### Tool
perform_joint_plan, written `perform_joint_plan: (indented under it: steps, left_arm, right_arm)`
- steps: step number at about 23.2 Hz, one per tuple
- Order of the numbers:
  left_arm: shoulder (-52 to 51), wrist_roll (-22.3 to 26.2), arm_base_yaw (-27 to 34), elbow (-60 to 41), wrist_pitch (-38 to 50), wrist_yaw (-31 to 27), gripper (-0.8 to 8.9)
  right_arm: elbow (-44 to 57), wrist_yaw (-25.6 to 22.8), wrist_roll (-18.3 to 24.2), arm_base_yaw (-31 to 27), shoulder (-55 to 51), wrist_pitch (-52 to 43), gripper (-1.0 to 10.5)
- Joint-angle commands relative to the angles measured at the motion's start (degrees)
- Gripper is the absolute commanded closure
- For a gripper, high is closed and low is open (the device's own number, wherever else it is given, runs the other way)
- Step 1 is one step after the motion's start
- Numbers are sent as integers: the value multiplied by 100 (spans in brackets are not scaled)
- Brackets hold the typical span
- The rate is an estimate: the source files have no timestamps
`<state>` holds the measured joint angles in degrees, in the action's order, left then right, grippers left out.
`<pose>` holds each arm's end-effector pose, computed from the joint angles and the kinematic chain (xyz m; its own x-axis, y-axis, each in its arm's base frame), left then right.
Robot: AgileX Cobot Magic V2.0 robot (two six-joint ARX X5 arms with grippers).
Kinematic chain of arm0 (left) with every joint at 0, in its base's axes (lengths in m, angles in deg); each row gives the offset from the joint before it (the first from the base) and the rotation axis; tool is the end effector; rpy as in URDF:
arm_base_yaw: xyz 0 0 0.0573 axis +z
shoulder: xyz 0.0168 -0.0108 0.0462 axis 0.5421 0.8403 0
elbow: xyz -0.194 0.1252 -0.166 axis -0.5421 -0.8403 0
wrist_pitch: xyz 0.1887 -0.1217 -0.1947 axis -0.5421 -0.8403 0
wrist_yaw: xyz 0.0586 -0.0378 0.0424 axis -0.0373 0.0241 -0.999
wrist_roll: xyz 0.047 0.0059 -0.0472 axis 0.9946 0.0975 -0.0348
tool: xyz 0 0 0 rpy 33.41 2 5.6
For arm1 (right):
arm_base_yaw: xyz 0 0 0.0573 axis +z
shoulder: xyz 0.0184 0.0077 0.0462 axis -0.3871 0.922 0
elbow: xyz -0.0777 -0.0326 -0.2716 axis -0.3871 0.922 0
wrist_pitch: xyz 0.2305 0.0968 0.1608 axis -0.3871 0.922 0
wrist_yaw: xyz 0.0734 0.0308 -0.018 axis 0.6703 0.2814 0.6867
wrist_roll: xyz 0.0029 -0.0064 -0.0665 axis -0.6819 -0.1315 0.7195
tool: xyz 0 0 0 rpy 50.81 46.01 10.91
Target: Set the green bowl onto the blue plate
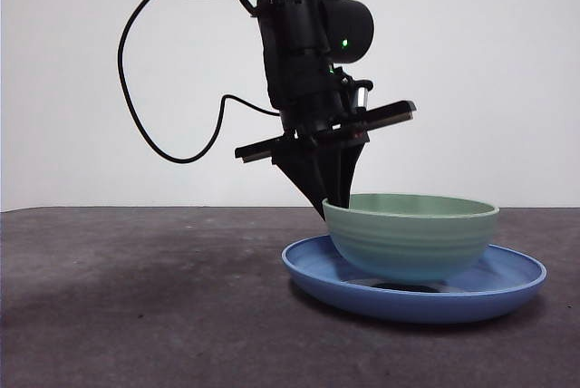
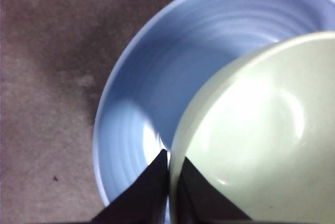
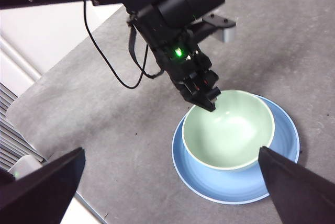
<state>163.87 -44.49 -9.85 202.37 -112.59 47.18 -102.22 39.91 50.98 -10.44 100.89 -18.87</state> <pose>0.3768 -0.3575 0.2015 0.0643 -0.2671 -0.9615 0.5222 0.8301 -0.1956 0.1052 0.0493 0.3554 0.6320 0.6762 -0.3786 -0.5709 0.7366 0.3626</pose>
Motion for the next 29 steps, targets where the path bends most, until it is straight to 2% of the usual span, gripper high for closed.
perform_joint_plan:
  steps: [1, 11, 14, 16, 18, 20, 23, 26, 29]
  left_arm:
    - [164, -17, -79, 168, 79, -63, 805]
    - [166, 46, -74, 168, 28, -153, 798]
    - [166, 52, -50, 168, -2, -151, 673]
    - [164, 26, -46, 168, -9, -151, 530]
    - [164, -4, -44, 184, -9, -149, 438]
    - [162, 15, -2, 278, -210, -149, 398]
    - [59, 321, 63, 439, -608, -149, 398]
    - [-470, 494, 101, 439, -841, -149, 378]
    - [-1156, 664, 98, 439, -1014, -151, 209]
  right_arm:
    - [-92, -9, -59, 24, 22, -37, 294]
    - [-92, -4, -59, 24, 22, -35, 294]
    - [-92, -4, -61, 24, 22, -35, 294]
    - [-92, -4, -61, 24, 22, -35, 294]
    - [-92, -4, -61, 24, 22, -35, 294]
    - [-92, -2, -59, 24, 22, -35, 294]
    - [-92, -4, -59, 24, 22, -37, 294]
    - [-92, -4, -59, 24, 22, -35, 294]
    - [-92, -7, -57, 24, 22, -37, 294]
